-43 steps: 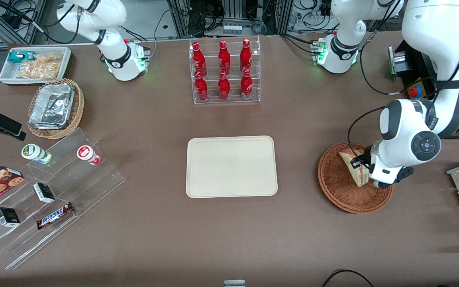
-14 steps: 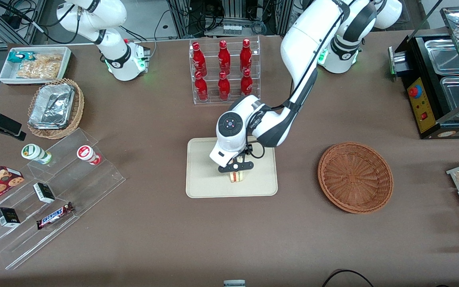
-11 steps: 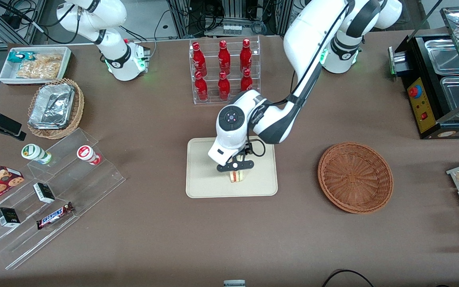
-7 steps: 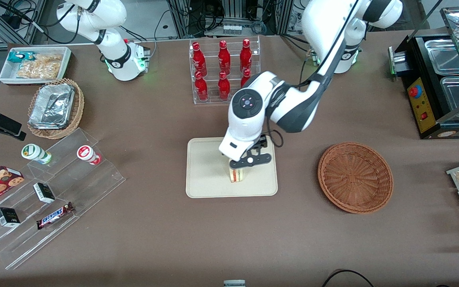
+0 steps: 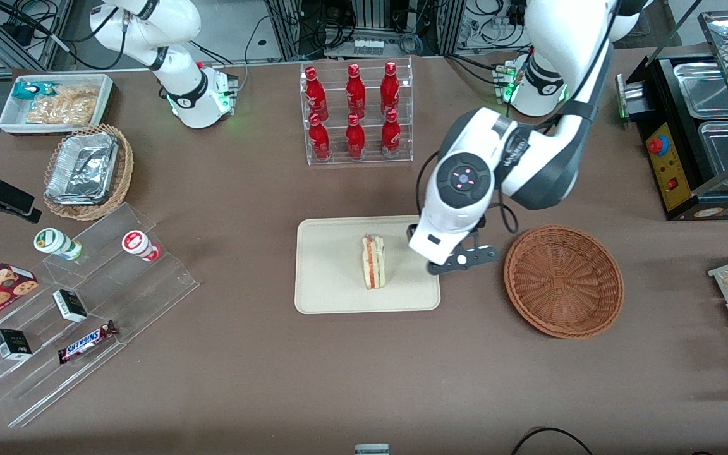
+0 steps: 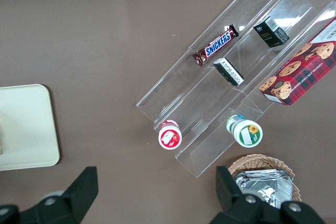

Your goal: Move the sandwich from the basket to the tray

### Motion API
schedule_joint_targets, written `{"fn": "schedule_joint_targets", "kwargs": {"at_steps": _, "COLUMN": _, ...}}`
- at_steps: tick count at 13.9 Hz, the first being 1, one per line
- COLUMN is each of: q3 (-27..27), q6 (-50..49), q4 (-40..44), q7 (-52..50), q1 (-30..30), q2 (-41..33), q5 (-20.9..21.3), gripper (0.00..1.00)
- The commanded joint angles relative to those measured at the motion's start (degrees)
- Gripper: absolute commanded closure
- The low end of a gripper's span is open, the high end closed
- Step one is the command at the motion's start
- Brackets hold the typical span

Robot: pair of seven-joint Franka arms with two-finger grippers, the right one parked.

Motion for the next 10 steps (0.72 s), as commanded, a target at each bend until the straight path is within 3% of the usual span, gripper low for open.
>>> {"fn": "schedule_joint_targets", "kwargs": {"at_steps": 1, "q3": -0.3, "q6": -0.2, "q4": -8.0, "q7": 4.8, "q1": 2.7, "q2": -7.3, "q5": 0.0, "gripper": 0.0}}
{"fn": "schedule_joint_targets", "kwargs": {"at_steps": 6, "q3": -0.5, "q6": -1.4, "q4": -17.9, "q7": 15.6, "q1": 10.5, "q2": -19.4, "q5": 0.2, "gripper": 0.0}}
{"fn": "schedule_joint_targets", "kwargs": {"at_steps": 8, "q3": -1.2, "q6": -6.4, "q4": -17.9, "q7": 22.5, "q1": 13.9, "q2": -22.3, "q5": 0.2, "gripper": 0.0}}
{"fn": "schedule_joint_targets", "kwargs": {"at_steps": 10, "q3": -5.4, "q6": -9.2, "q4": -17.8, "q7": 28.2, "q1": 20.8, "q2": -25.6, "q5": 0.3, "gripper": 0.0}}
